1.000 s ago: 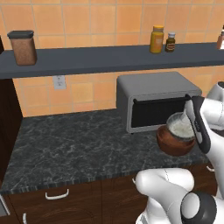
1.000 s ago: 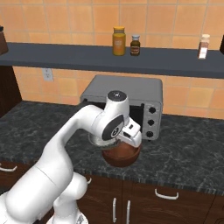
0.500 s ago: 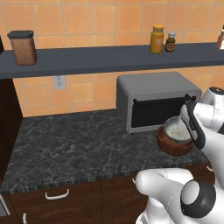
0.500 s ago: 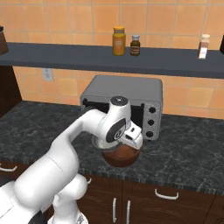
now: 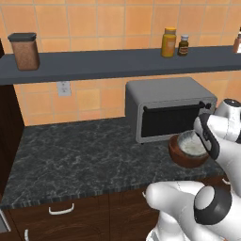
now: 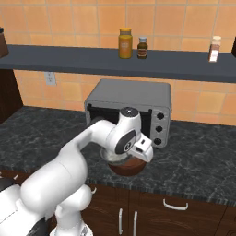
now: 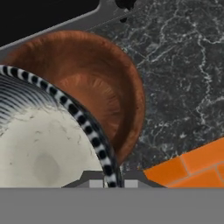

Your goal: Pick up the bowls on the counter and stack them on top of one another in the open cabinet. Place the smaller bowl on top of the larger bowl.

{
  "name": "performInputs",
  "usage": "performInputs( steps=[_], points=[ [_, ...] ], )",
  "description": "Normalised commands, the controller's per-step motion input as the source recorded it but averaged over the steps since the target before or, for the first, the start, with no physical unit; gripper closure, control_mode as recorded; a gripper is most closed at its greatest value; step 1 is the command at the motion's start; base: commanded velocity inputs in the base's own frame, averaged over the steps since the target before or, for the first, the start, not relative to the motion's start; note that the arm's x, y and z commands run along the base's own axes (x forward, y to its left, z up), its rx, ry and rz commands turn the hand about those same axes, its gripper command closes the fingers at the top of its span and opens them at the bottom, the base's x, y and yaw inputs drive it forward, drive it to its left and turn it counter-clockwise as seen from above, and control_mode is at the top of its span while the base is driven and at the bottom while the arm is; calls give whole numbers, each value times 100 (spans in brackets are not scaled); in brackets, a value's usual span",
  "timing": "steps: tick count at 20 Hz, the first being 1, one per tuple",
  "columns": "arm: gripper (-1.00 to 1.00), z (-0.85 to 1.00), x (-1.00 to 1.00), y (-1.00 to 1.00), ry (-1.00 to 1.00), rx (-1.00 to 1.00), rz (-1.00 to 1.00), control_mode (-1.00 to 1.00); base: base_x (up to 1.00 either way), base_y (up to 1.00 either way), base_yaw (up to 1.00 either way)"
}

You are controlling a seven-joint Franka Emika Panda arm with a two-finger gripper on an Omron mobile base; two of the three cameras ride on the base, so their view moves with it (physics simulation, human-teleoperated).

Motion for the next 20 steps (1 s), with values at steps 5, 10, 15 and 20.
performInputs(
  steps=[5,10,15,20],
  points=[
    [100,-14,18,-8,0,0,0,-100,0,0,0],
    [100,-4,25,-10,0,0,0,-100,0,0,0],
    [100,-7,30,-13,0,0,0,-100,0,0,0],
    [100,-29,15,0,0,-2,0,-100,0,0,0]
  ],
)
